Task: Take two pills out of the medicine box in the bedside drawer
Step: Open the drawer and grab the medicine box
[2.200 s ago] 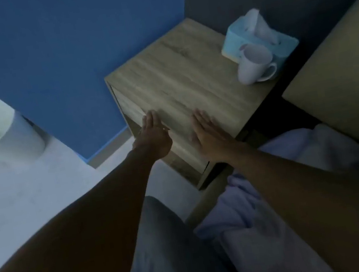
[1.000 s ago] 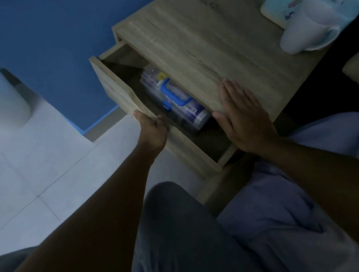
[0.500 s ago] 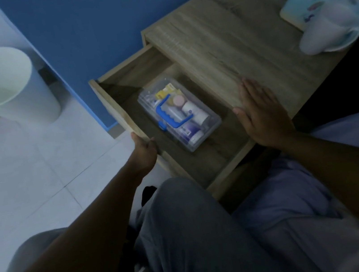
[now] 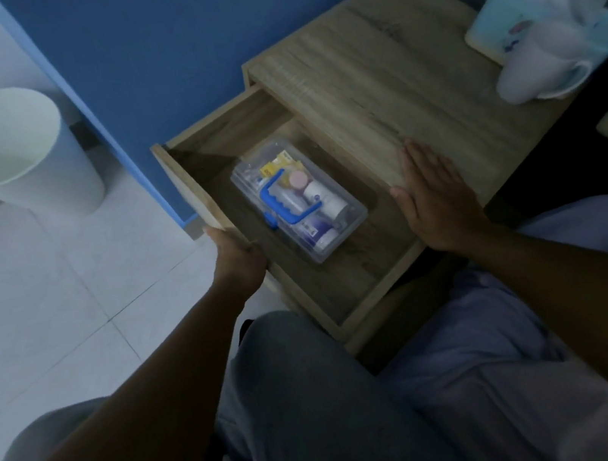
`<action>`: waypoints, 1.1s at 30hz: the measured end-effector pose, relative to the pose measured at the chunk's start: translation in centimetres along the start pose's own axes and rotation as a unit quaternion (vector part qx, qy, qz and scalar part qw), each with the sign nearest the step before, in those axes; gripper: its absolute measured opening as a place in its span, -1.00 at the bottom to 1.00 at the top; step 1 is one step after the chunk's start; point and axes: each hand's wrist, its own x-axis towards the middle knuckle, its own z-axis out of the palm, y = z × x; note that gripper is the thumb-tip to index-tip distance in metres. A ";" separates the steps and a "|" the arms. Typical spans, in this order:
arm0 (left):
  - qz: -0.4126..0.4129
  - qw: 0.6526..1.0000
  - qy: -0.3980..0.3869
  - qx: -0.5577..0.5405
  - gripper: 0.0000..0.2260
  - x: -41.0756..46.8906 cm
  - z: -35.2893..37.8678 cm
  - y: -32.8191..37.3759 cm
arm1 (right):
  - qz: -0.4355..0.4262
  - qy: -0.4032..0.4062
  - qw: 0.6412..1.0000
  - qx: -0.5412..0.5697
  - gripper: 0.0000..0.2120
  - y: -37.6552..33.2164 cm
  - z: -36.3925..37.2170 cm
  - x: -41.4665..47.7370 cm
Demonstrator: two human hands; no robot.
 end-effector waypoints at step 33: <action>0.124 0.975 -0.054 0.176 -0.44 7.4 -1.8 10.1 | 0.453 -0.029 0.736 0.503 -0.33 -14.1 1.9 -0.6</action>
